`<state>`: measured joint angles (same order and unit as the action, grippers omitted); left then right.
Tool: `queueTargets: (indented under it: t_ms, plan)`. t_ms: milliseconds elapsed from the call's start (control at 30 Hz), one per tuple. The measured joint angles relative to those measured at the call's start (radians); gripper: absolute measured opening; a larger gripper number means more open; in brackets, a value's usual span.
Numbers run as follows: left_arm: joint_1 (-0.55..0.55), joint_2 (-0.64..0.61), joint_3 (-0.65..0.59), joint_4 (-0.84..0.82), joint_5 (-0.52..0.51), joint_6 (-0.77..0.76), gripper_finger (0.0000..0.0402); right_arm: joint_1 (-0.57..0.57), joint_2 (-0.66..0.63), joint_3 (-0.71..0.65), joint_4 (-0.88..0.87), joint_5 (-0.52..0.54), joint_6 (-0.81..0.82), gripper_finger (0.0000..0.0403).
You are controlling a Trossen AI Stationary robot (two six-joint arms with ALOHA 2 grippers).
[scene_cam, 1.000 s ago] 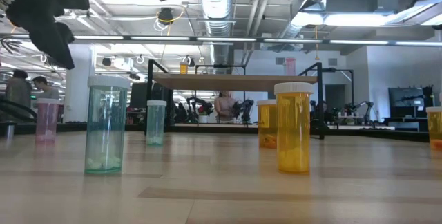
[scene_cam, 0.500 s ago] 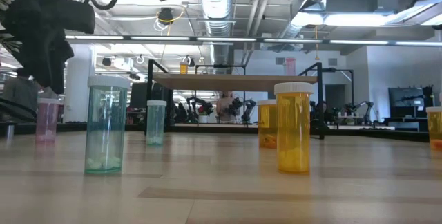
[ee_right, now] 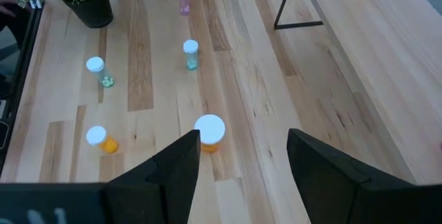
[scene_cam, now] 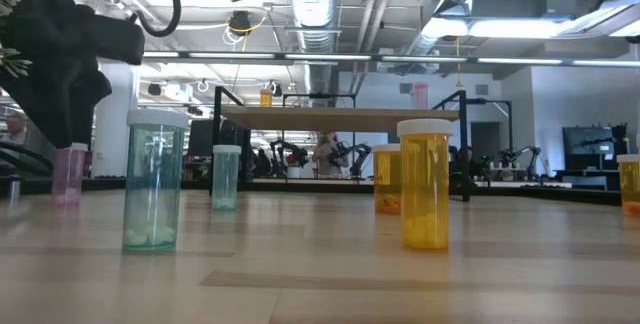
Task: Pick and place medicine bottles onto shelf by color
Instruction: Put the pink pill bottle on the shelf
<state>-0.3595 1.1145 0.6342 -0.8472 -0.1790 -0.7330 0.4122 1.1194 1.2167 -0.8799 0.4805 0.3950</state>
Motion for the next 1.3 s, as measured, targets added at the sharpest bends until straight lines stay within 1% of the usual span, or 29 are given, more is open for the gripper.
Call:
queueTargets:
  t_ms: [233, 367, 467, 800, 900, 1000, 1133, 1300]
  plan:
    - [0.0, 0.058, 0.0, 0.0, 0.014, 0.003, 0.0292, 0.0, 0.0, 0.0, 0.0, 0.0, 0.002, 0.0239]
    - [0.0, 0.066, 0.0, 0.001, 0.016, 0.003, 0.0278, 0.0, 0.0, 0.0, 0.0, 0.0, 0.005, 0.0239]
    - [0.001, 0.066, 0.0, 0.001, 0.018, 0.006, 0.0253, 0.0, 0.0, 0.0, 0.0, 0.0, 0.006, 0.0239]
    - [0.023, 0.066, 0.0, 0.001, 0.029, 0.018, 0.0141, 0.0, 0.0, 0.0, -0.001, -0.001, 0.016, 0.0239]
    - [0.039, 0.064, 0.0, 0.001, 0.054, 0.037, 0.0111, 0.0, 0.0, 0.0, -0.001, -0.001, 0.016, 0.0239]
    - [0.059, 0.056, 0.0, 0.0, 0.072, 0.052, 0.009, 0.0, 0.0, 0.0, -0.001, -0.001, 0.016, 0.0239]
    - [0.081, 0.025, 0.0, 0.0, 0.089, 0.064, 0.0084, 0.0, 0.0, 0.0, -0.001, -0.001, 0.016, 0.0239]
    - [0.105, -0.046, 0.002, -0.002, 0.089, 0.081, 0.0101, 0.0, 0.0, 0.0, -0.001, -0.001, 0.016, 0.0239]
